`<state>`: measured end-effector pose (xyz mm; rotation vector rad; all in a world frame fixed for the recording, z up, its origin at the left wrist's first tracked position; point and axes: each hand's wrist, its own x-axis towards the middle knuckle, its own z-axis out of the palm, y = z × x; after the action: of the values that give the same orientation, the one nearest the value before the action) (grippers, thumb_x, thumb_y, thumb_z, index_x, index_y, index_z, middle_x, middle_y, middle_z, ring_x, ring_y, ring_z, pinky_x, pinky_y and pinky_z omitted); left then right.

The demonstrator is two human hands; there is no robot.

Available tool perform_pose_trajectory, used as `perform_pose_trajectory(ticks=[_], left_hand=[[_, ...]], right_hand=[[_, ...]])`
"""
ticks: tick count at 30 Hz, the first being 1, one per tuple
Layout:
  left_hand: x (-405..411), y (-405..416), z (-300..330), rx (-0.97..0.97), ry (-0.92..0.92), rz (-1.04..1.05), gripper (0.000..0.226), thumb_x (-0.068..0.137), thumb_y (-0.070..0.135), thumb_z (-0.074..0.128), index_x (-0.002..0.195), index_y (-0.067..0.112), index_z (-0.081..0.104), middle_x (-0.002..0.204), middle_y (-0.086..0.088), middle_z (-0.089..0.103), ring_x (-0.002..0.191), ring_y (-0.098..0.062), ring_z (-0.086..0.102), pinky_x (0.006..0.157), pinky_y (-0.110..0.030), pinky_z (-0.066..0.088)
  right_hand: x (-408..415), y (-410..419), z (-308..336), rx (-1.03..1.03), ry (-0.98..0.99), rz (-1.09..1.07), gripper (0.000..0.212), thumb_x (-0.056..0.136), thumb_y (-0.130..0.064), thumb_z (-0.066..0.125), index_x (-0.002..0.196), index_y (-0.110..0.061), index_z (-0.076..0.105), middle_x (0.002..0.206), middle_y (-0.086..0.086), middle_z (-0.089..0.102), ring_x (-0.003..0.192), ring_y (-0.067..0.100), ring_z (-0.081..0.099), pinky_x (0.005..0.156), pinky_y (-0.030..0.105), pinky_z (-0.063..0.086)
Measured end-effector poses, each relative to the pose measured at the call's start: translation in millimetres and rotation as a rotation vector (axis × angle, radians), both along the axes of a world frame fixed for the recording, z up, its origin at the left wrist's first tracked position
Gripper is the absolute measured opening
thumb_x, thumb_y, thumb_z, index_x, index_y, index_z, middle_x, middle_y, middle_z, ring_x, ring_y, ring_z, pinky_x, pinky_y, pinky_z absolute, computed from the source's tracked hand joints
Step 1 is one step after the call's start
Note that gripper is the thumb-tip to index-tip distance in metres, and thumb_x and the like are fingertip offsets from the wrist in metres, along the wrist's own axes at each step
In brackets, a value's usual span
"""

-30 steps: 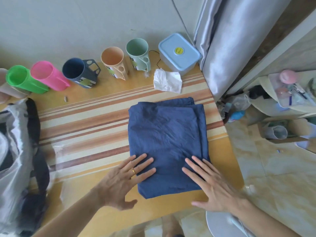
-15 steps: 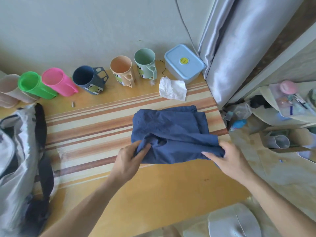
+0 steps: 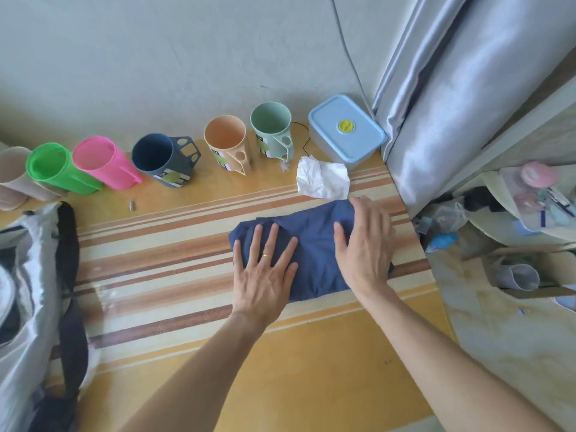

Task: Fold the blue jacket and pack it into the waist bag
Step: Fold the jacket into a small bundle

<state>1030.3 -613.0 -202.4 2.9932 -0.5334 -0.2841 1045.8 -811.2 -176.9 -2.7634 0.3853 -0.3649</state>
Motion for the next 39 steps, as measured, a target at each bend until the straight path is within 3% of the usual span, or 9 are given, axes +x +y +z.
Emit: perform_pose_trajectory(ticks=[6,12,16,22,25,27,32,36,39], left_hand=[[10,7,-8,-0.069,-0.036,-0.023,0.055,0.107,0.046,0.029,0.16,0.031,0.032,0.174,-0.007,0.008,0.161,-0.029,0.004,0.126,-0.057,0.017],[-11,9,29,-0.566,0.312,0.957,0.099,0.076,0.064,0.073,0.153,0.023,0.028,0.147,-0.007,0.046,0.132,-0.031,0.048,0.098,-0.049,0.05],[12,8,43,-0.948,0.554,1.275,0.059,0.075,0.034,0.085,0.125,0.014,0.062,0.109,-0.003,0.07,0.094,-0.024,0.067,0.068,-0.033,0.055],[8,-28,87,-1.013,0.32,0.967,0.03,0.079,0.032,0.081,0.106,0.029,0.067,0.092,0.006,0.072,0.073,-0.007,0.071,0.053,-0.019,0.052],[4,-64,93,-1.04,0.392,0.68,0.032,0.094,0.049,0.056,0.122,0.036,0.065,0.111,0.007,0.065,0.102,-0.009,0.064,0.087,-0.03,0.054],[2,-80,81,-0.936,0.367,0.47,0.044,0.1,0.04,0.037,0.135,0.029,0.061,0.125,0.003,0.059,0.119,-0.016,0.052,0.104,-0.035,0.043],[0,-91,33,-0.505,0.216,-0.177,0.047,0.105,0.03,0.029,0.138,0.018,0.061,0.141,0.002,0.062,0.135,-0.024,0.05,0.119,-0.044,0.032],[6,-87,26,-0.742,0.248,-0.223,0.033,0.095,-0.001,0.045,0.115,0.01,0.069,0.121,0.0,0.068,0.112,-0.023,0.063,0.102,-0.041,0.048],[8,-82,9,-0.624,-0.066,-0.009,0.039,0.097,0.0,0.046,0.128,0.01,0.066,0.144,-0.007,0.06,0.138,-0.028,0.054,0.116,-0.05,0.04]], right_hand=[[-36,26,-56,-0.143,0.277,0.423,0.059,0.106,-0.055,0.031,0.161,-0.036,0.019,0.172,0.005,0.01,0.159,0.031,0.005,0.124,0.055,0.018],[-27,25,-59,-0.132,0.313,0.416,0.06,0.105,-0.055,0.028,0.161,-0.035,0.02,0.172,0.004,0.011,0.159,0.03,0.002,0.126,0.053,0.014],[-27,25,-44,-0.029,0.298,0.411,0.057,0.101,-0.046,0.045,0.154,-0.025,0.042,0.168,0.009,0.026,0.158,0.032,0.012,0.125,0.054,0.019],[-36,24,-11,0.626,0.321,0.352,0.033,0.105,-0.021,0.048,0.135,-0.018,0.062,0.13,-0.003,0.064,0.127,0.01,0.055,0.105,0.034,0.049],[-26,15,22,1.465,0.407,0.03,0.029,0.109,-0.02,0.039,0.117,-0.017,0.067,0.089,-0.016,0.077,0.094,0.003,0.068,0.078,0.014,0.052],[-26,2,32,1.642,0.281,-0.243,0.029,0.109,-0.035,0.038,0.104,-0.027,0.066,0.083,-0.02,0.077,0.091,0.006,0.069,0.077,0.017,0.056],[-49,-32,11,0.308,-0.046,-0.019,0.042,0.102,-0.03,0.055,0.142,-0.016,0.053,0.144,0.006,0.057,0.133,0.024,0.053,0.11,0.039,0.045],[-34,-49,-11,0.186,0.129,0.351,0.047,0.108,-0.03,0.032,0.152,-0.02,0.046,0.167,0.007,0.029,0.156,0.03,0.022,0.121,0.049,0.031],[-30,-62,-32,0.094,0.219,0.397,0.049,0.108,-0.034,0.03,0.153,-0.019,0.043,0.169,0.007,0.025,0.156,0.03,0.02,0.117,0.052,0.034]])
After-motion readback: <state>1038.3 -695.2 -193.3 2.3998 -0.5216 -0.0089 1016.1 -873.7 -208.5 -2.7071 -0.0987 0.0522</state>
